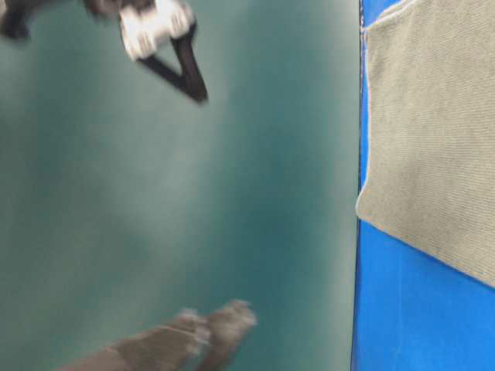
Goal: Fold a large towel.
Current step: 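Lay the towel lengthwise and regrasp its top corners with both grippers, then fold the top half down over the bottom half with both grippers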
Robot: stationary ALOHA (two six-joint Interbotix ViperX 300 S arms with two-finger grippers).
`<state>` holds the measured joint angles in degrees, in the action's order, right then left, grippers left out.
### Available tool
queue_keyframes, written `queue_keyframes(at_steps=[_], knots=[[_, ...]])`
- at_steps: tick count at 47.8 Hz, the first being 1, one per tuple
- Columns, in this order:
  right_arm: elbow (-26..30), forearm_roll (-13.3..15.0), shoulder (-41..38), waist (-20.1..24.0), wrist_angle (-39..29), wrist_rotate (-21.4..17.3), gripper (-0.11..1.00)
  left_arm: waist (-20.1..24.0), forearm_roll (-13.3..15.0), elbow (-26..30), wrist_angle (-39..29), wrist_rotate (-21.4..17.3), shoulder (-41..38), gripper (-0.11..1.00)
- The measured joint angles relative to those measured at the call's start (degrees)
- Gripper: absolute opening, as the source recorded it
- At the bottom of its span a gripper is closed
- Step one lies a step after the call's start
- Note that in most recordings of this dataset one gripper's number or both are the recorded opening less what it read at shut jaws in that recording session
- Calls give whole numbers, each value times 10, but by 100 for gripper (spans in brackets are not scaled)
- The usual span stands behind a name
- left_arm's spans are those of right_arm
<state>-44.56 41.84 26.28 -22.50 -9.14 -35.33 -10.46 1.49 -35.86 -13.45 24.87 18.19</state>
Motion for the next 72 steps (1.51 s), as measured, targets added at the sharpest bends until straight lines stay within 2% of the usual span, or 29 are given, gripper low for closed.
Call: queue_keyframes(at_steps=[7, 11, 15, 20, 29, 38, 44, 50, 55, 67, 72], knots=[[-65, -12, 98, 18, 2, -12, 58, 38, -1, -33, 56, -84, 40, 79], [-93, -18, 142, 27, 1, -21, 58, 54, -1, -45, 88, -120, 55, 79], [-104, -19, 163, 26, -7, -24, 57, 84, 0, -53, 109, -149, 62, 79], [-104, -19, 147, 13, -33, -24, 57, 141, 0, -55, 118, -169, 51, 79], [-99, -18, 62, -47, -53, -24, 57, 255, 0, -55, 141, -171, -5, 79], [-78, 2, -55, -107, -47, -24, 57, 342, 0, -50, 211, -171, -99, 79], [-60, 15, -129, -141, -28, -22, 57, 385, 0, -35, 248, -171, -178, 79], [-45, 22, -191, -171, 2, -20, 57, 414, -1, -3, 258, -171, -260, 79], [-37, 25, -238, -192, 32, -19, 57, 421, 0, 33, 263, -171, -312, 79], [-21, 26, -300, -213, 66, -15, 57, 437, 0, 102, 265, -174, -414, 79], [-12, 31, -313, -219, 68, -14, 56, 446, 0, 119, 265, -174, -432, 76]])
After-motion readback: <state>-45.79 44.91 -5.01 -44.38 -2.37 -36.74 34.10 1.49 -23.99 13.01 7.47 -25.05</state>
